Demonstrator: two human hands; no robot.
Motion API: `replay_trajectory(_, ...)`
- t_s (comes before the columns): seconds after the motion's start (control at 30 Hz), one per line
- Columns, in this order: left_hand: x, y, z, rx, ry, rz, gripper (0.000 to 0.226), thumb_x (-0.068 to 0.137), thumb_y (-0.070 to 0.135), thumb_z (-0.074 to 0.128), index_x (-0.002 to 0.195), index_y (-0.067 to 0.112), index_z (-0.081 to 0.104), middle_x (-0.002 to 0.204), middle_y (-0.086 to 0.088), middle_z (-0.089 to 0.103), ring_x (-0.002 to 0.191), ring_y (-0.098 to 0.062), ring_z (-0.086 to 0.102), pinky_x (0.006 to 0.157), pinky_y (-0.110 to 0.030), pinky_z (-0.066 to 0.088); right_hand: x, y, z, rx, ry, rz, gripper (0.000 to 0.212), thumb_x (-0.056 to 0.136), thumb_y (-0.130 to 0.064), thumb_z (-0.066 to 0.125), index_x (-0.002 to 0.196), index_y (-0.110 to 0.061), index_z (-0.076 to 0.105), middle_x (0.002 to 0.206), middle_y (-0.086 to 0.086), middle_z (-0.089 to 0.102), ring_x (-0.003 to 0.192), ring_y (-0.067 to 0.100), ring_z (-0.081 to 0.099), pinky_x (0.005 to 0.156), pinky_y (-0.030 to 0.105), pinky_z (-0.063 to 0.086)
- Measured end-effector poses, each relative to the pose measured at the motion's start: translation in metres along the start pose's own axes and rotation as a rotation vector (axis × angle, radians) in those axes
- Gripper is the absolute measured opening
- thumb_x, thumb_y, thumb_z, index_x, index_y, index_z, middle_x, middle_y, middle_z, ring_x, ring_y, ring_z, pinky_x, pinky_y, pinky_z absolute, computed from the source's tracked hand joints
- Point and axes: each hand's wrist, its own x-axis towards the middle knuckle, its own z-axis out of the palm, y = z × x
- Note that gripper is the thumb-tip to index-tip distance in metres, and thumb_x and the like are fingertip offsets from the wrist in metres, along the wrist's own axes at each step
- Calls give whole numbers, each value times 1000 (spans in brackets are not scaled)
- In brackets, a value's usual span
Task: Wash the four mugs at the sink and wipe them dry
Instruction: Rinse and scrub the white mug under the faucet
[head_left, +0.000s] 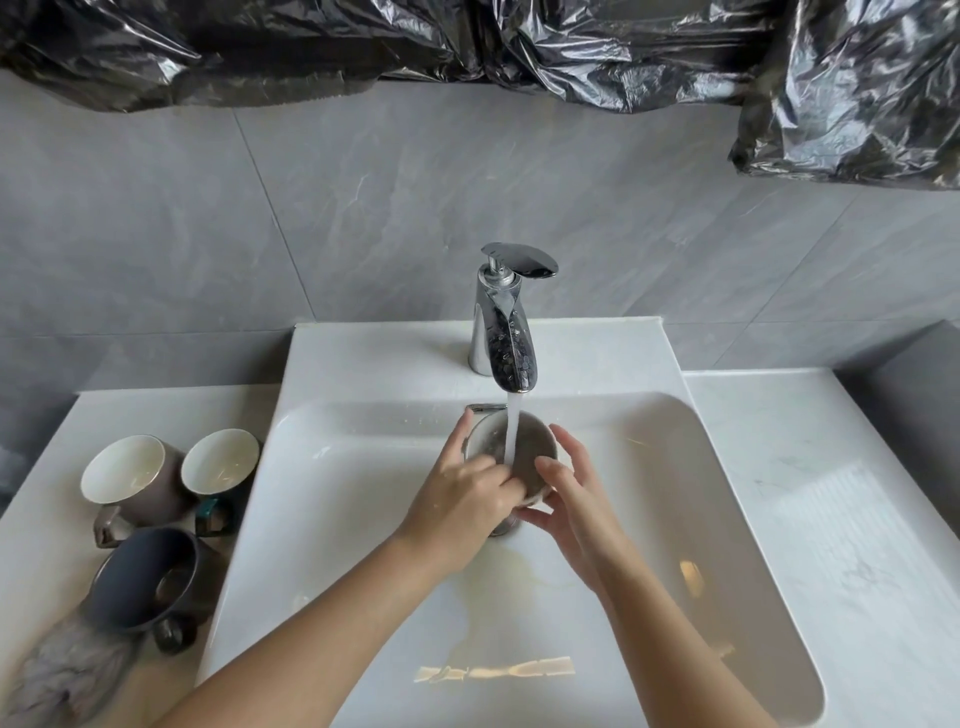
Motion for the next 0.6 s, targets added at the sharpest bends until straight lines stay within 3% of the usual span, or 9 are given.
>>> replay_trajectory(0.13,1,-2,-1,-81,-92,-5,25,61,37,85,68,26,63,64,10,57,71,-15,60,81,-34,51,2,-7,-3,-72,-32,20,57,77,-29,63,131,-14,55,96,5,73,87,17,70,70,39,59)
replay_trajectory(0.23,3,-12,2,-39,-238,29,21,56,26,86,71,28,70,71,11,64,80,-12,63,59,-24,47,7,-15,-4,-190,-73,15,62,70,-36,68,129,-17,58,113,18,68,94,22,71,80,48,60)
replay_trajectory(0.3,7,-12,1,-2,-265,15,23,51,18,84,65,27,69,62,10,63,62,-11,63,46,-18,35,8,-12,-2,-209,-54,-7,73,67,-44,69,134,-20,54,120,19,65,100,23,70,87,47,58)
replay_trajectory(0.4,8,-4,-5,-94,-185,-15,25,51,16,84,67,26,68,54,8,59,52,-12,60,39,-18,30,6,1,1,-80,-16,-23,81,69,-45,71,143,-26,43,126,18,63,110,26,65,96,44,52)
replay_trajectory(0.53,5,7,0,-137,-130,-57,26,53,29,87,68,26,65,61,10,56,61,-9,58,40,-19,33,2,4,2,-16,-8,-28,63,74,-30,64,135,-18,51,102,13,69,93,22,67,73,33,57)
replay_trajectory(0.6,6,4,2,-119,-165,-72,24,56,37,84,73,28,70,64,11,59,67,-9,61,42,-19,36,5,-5,-2,-93,-27,-24,61,72,-30,63,131,-17,56,100,12,69,88,20,68,69,31,57)
